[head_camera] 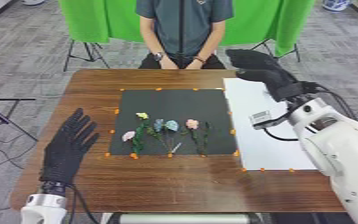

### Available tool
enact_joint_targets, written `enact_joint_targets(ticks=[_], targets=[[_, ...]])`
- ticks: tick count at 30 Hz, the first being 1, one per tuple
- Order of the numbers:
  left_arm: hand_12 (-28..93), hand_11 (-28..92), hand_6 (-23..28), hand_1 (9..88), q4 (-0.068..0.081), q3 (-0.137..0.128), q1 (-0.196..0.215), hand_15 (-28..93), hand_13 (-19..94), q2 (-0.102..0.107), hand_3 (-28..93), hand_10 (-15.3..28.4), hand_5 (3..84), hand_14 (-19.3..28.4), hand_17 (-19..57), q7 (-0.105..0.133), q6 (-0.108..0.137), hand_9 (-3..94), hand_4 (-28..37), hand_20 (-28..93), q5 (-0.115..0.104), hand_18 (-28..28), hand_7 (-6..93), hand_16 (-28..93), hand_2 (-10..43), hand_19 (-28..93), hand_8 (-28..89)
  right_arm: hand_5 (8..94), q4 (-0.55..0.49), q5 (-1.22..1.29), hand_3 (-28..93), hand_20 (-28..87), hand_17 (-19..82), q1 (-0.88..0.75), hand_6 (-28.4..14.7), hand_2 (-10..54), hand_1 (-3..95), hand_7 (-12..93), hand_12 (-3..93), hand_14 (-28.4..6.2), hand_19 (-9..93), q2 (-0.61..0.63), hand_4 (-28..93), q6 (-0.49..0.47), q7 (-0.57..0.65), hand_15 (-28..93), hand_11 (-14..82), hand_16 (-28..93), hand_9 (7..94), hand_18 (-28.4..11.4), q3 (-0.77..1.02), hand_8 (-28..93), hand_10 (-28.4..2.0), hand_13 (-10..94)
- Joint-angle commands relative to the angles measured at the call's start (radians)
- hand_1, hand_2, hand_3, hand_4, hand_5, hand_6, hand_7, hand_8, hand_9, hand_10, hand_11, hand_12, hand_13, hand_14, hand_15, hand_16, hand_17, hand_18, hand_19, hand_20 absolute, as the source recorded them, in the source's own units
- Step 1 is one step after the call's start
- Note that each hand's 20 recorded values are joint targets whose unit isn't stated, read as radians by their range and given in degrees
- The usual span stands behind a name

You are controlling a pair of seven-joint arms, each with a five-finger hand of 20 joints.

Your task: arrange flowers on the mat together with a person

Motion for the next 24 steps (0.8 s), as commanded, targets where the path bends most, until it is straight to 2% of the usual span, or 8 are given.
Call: enact_joint_targets(ticks=[1, 4, 8, 13, 17, 20, 22, 24], targets=[[17, 14, 1.4, 26.8, -0.008, -0.003, 0.036, 12, 16, -0.003, 67, 9.6, 25.1, 10.9, -11.7, 0.074, 0.060, 18.3, -27.7, 10, -0.033, 20.0, 18.0, 8, -5.5, 38, -9, 33.5, -0.176, 0.560, 81, 25, 2, -0.511, -5.5, 0.7, 12.7, 11, 22.9, -12.4, 39, -0.025, -24, 0.125, -0.015, 7, 6.1, 33, 32.5, -21.7, 0.414, -8, -14.3, 26], [18, 14, 1.3, 26.4, -0.005, -0.007, 0.040, 11, 16, -0.022, 67, 9.4, 24.9, 10.9, -11.7, 0.065, 0.051, 18.1, -28.0, 10, -0.027, 20.1, 18.3, 8, -5.9, 37, -9, 33.3, -0.223, 0.561, 81, 24, 2, -0.620, -5.4, 0.7, 12.6, 10, 24.0, -12.5, 39, -0.094, -25, 0.102, 0.038, 3, 5.2, 37, 32.4, -21.8, 0.505, -7, -14.2, 26], [18, 14, 1.3, 26.8, -0.004, -0.007, 0.046, 10, 16, -0.029, 67, 9.4, 24.8, 11.1, -11.7, 0.058, 0.043, 18.0, -27.7, 10, -0.023, 20.1, 18.5, 8, -6.0, 37, -9, 34.2, -0.259, 0.536, 80, 24, 1, -0.684, -5.7, 0.6, 12.5, 11, 24.2, -12.8, 39, -0.157, -24, 0.089, 0.068, 3, 5.4, 38, 32.8, -21.9, 0.547, -7, -14.4, 27], [18, 14, 1.5, 27.1, -0.005, 0.006, 0.039, 10, 16, -0.021, 67, 9.5, 25.0, 11.1, -11.7, 0.068, 0.047, 18.1, -26.9, 10, -0.019, 19.9, 18.7, 8, -5.9, 37, -10, 34.5, -0.258, 0.532, 80, 25, 1, -0.685, -5.7, 0.4, 12.7, 11, 24.2, -12.8, 39, -0.190, -24, 0.051, 0.062, 4, 5.8, 38, 33.2, -22.1, 0.564, -7, -14.5, 27], [18, 14, 1.6, 27.3, -0.006, 0.007, 0.061, 11, 16, -0.030, 67, 9.5, 25.1, 10.9, -11.6, 0.058, 0.041, 18.1, -26.7, 10, -0.023, 19.7, 18.8, 8, -5.8, 37, -10, 34.3, -0.246, 0.530, 80, 25, 2, -0.672, -5.8, -0.4, 12.7, 11, 24.4, -12.7, 40, -0.213, -24, 0.021, 0.074, 5, 6.1, 38, 33.2, -22.0, 0.540, -7, -14.5, 28], [18, 14, 1.6, 27.4, 0.004, 0.017, 0.032, 11, 16, -0.033, 67, 9.5, 25.2, 10.9, -11.5, 0.049, 0.028, 18.1, -26.5, 10, -0.020, 19.5, 18.8, 8, -5.9, 37, -10, 34.1, -0.249, 0.526, 79, 25, 2, -0.674, -5.8, -0.5, 12.7, 11, 24.5, -12.8, 40, -0.218, -24, 0.032, 0.062, 6, 6.3, 38, 33.2, -22.1, 0.544, -7, -14.5, 28], [18, 14, 1.6, 27.5, 0.000, 0.009, 0.024, 11, 16, -0.025, 67, 9.5, 25.2, 10.8, -11.5, 0.036, 0.018, 18.1, -26.5, 10, -0.010, 19.5, 18.9, 8, -5.8, 37, -10, 34.1, -0.245, 0.530, 79, 25, 2, -0.669, -5.9, -0.6, 12.6, 11, 24.6, -12.8, 40, -0.222, -24, 0.029, 0.058, 6, 6.5, 38, 33.2, -22.2, 0.535, -7, -14.5, 28], [18, 14, 1.6, 27.5, -0.002, 0.010, 0.031, 11, 16, -0.027, 67, 9.5, 25.2, 10.9, -11.5, 0.039, 0.024, 18.1, -26.5, 10, -0.012, 19.5, 18.9, 8, -5.7, 37, -10, 33.9, -0.235, 0.529, 79, 25, 2, -0.657, -6.2, -0.7, 12.5, 11, 24.6, -12.9, 40, -0.222, -24, 0.015, 0.053, 6, 6.8, 38, 33.3, -22.3, 0.521, -7, -14.6, 28]])
